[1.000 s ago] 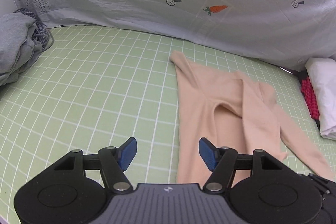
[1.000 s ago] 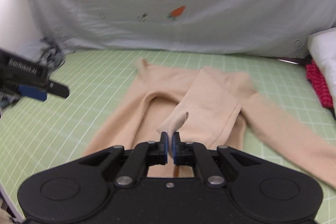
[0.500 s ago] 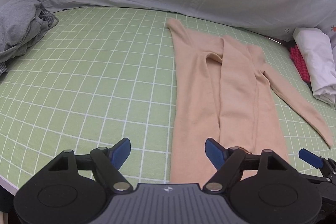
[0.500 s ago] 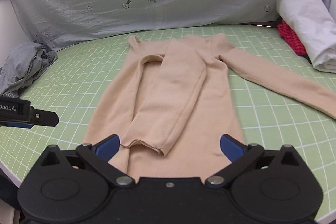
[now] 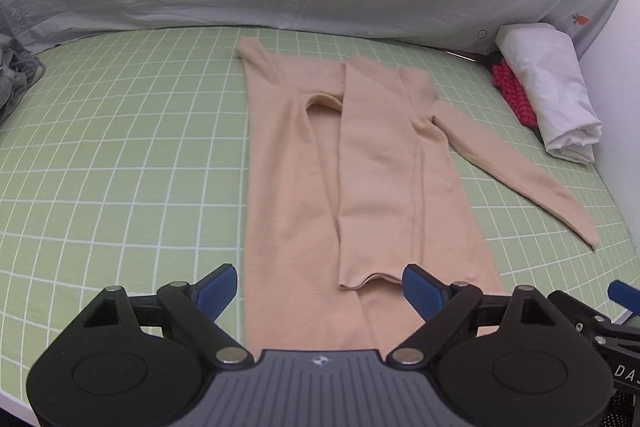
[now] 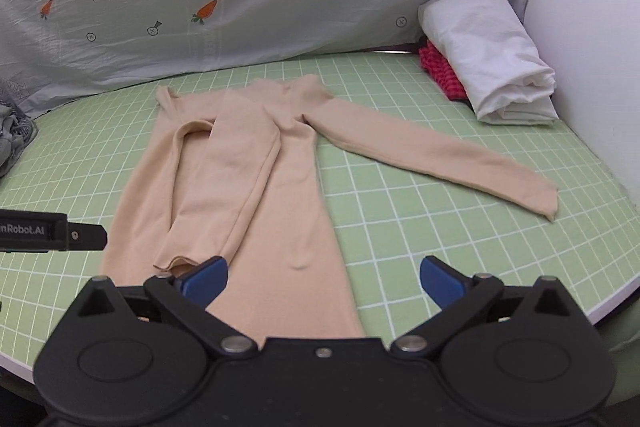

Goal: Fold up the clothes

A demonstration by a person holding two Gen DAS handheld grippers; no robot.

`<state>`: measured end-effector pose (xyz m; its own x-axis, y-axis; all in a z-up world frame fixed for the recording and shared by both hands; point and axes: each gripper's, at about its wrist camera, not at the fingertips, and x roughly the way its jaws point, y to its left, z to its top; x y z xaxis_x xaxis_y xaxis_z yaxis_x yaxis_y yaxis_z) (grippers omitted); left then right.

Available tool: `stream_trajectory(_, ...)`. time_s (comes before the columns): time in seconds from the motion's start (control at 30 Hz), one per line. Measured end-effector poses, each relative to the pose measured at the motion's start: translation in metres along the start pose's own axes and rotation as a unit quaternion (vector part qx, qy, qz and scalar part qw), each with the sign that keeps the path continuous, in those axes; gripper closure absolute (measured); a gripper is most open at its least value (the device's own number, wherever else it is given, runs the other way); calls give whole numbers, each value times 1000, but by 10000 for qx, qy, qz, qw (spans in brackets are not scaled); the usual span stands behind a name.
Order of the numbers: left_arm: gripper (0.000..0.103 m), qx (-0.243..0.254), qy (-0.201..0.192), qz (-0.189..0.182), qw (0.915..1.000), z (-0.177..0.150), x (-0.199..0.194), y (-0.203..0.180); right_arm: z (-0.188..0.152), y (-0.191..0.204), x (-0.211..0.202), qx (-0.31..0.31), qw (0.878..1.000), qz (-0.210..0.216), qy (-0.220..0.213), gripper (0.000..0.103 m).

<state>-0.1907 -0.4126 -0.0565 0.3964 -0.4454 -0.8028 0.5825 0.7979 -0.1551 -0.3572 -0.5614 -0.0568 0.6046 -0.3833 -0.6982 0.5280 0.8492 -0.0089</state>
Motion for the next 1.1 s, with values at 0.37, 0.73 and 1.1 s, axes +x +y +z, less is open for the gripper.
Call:
stream_trajectory(0.37,32,203,368,144,9990,20,62,-49,6,-51,76,18,9979,513,405,0)
stream_trajectory(0.73,60,-141,1088,558,9924,9,109,-42,4,-72,87,-252,9966,414,671,0)
stream_trajectory(1.1,101,-154,662,384,9969,7,75,-40,16,-66,91,-325,9969,428,582,0)
